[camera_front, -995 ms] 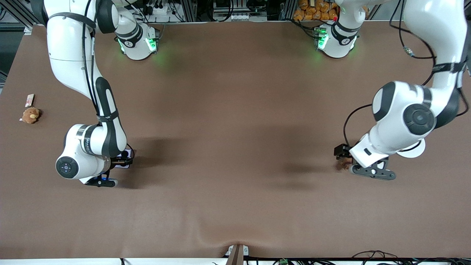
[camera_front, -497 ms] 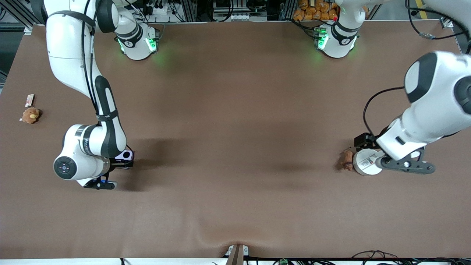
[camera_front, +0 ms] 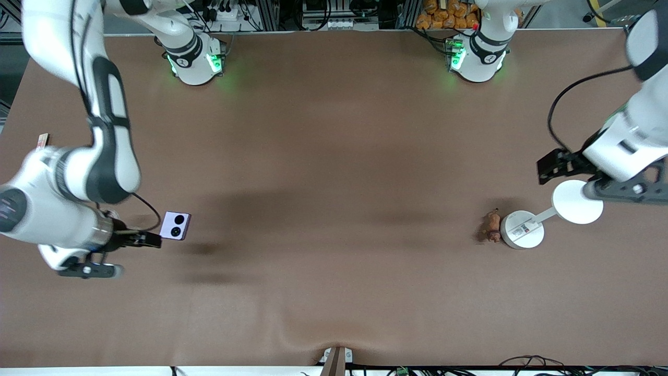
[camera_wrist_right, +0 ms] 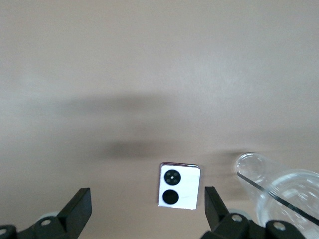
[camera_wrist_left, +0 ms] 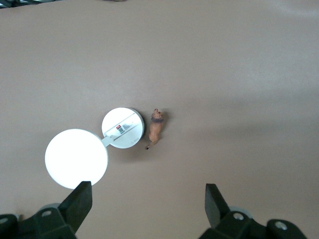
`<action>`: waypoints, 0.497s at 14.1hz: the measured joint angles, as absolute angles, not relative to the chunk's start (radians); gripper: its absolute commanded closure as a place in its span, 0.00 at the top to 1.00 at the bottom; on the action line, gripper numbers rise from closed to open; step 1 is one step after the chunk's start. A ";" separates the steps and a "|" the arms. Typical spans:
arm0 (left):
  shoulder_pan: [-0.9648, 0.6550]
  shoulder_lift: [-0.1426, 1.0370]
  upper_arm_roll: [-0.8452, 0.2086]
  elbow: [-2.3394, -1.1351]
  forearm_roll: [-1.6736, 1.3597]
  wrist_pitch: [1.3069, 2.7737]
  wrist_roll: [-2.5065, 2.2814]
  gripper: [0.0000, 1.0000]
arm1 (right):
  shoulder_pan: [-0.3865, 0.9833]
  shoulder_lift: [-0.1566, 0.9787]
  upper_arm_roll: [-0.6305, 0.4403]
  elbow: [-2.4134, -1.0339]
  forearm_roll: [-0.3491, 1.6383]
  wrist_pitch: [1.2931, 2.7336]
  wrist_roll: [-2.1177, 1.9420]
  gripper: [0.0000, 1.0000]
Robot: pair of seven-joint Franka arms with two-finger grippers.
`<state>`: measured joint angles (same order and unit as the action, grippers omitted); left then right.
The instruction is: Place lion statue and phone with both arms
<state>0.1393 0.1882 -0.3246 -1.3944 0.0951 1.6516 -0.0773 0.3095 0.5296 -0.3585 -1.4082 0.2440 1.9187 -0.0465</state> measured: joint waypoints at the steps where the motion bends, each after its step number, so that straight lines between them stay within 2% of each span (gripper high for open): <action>1: 0.143 0.173 -0.323 -1.395 0.085 1.648 -0.077 1.00 | 0.310 0.494 -0.358 -1.408 0.243 1.896 -0.047 1.00; 4: 0.127 0.125 -0.291 -1.400 0.078 1.596 -0.074 1.00 | 0.311 0.410 -0.346 -1.408 0.199 1.798 -0.048 1.00; 7: 0.040 0.053 -0.166 -1.453 0.017 1.562 -0.068 1.00 | 0.281 0.306 -0.274 -1.412 0.114 1.732 -0.047 1.00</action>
<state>0.0405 0.0527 -0.1657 -1.4532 0.0168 1.5621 -0.0684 0.2809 0.3059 -0.2744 -1.4116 0.1136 1.7316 -0.0467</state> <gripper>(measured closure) 0.000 0.000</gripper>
